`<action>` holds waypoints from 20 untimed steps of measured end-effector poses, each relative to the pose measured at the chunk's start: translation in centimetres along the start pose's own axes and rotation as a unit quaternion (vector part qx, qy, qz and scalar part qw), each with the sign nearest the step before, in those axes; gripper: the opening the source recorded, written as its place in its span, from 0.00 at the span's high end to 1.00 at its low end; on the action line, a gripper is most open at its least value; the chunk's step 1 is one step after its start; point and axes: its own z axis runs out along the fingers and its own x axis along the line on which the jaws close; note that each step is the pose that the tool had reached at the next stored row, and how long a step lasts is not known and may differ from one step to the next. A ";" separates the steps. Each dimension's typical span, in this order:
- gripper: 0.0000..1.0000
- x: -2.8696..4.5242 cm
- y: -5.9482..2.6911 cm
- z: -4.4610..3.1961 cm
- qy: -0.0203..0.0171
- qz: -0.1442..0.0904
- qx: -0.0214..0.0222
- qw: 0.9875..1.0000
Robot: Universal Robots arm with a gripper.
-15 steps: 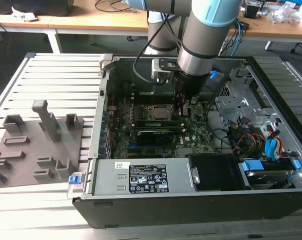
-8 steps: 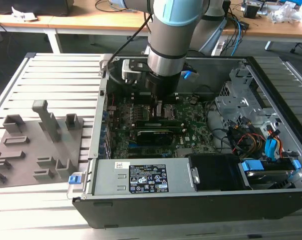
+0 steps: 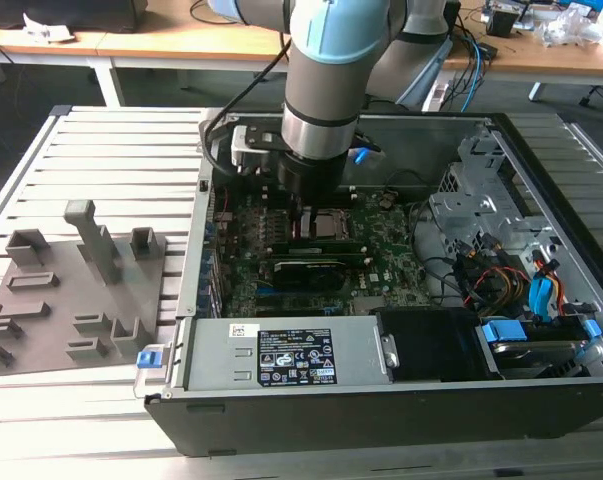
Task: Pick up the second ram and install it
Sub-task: 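Press down the second ram until it locks into place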
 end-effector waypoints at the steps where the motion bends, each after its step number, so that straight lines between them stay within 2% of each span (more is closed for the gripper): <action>1: 0.89 -0.02 -0.27 -0.47 0.001 0.000 0.000 1.000; 2: 0.89 -0.04 -0.81 -0.55 0.001 0.000 -0.002 1.000; 4: 0.89 -0.15 -2.50 -0.67 0.001 0.000 -0.005 1.000; 5: 0.89 -0.18 -3.06 -0.72 0.001 0.000 -0.006 1.000; 6: 0.89 -0.21 -3.28 -0.84 0.001 0.000 -0.006 1.000; 10: 0.89 -0.29 -3.34 -2.22 0.001 0.000 -0.006 1.000; 11: 0.89 -0.36 -3.26 -3.59 0.001 0.000 -0.006 1.000; 13: 0.89 -0.42 -3.18 -4.70 0.001 0.000 -0.006 1.000; 14: 0.89 -0.49 -3.08 -6.14 0.001 0.000 -0.006 1.000; 15: 0.89 -0.51 -3.04 -6.58 0.001 0.000 -0.006 1.000; 20: 0.89 -0.51 -3.04 -6.60 0.000 0.000 -0.006 1.000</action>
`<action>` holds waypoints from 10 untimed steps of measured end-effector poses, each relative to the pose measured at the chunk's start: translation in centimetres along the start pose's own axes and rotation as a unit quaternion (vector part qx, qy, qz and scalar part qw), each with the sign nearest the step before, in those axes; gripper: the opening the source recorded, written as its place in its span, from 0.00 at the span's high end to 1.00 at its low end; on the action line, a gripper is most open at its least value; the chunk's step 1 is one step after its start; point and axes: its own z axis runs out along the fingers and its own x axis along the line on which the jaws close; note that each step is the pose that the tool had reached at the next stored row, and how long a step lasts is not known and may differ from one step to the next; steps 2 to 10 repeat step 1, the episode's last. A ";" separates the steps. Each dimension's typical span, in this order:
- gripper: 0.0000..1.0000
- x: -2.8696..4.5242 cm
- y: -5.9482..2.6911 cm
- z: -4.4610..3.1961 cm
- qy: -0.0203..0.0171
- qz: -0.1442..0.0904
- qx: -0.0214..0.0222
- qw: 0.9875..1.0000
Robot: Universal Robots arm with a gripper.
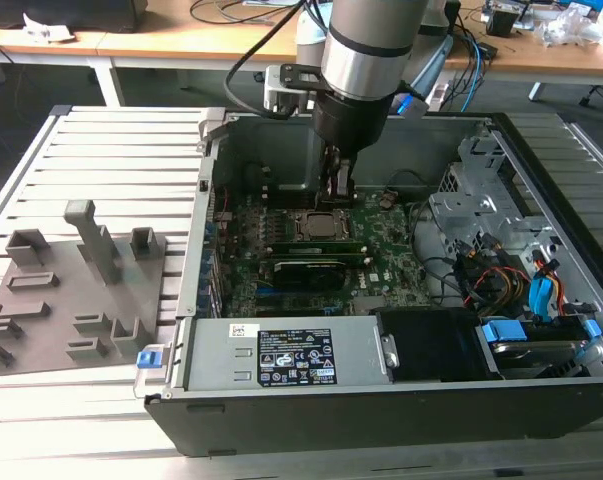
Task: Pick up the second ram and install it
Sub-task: 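Press down the second ram until it locks into place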
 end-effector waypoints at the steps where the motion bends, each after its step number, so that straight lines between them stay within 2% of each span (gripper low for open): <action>1: 0.89 0.00 0.00 0.00 0.000 0.000 0.000 1.000; 10: 0.89 0.00 0.00 0.00 0.000 0.000 0.000 1.000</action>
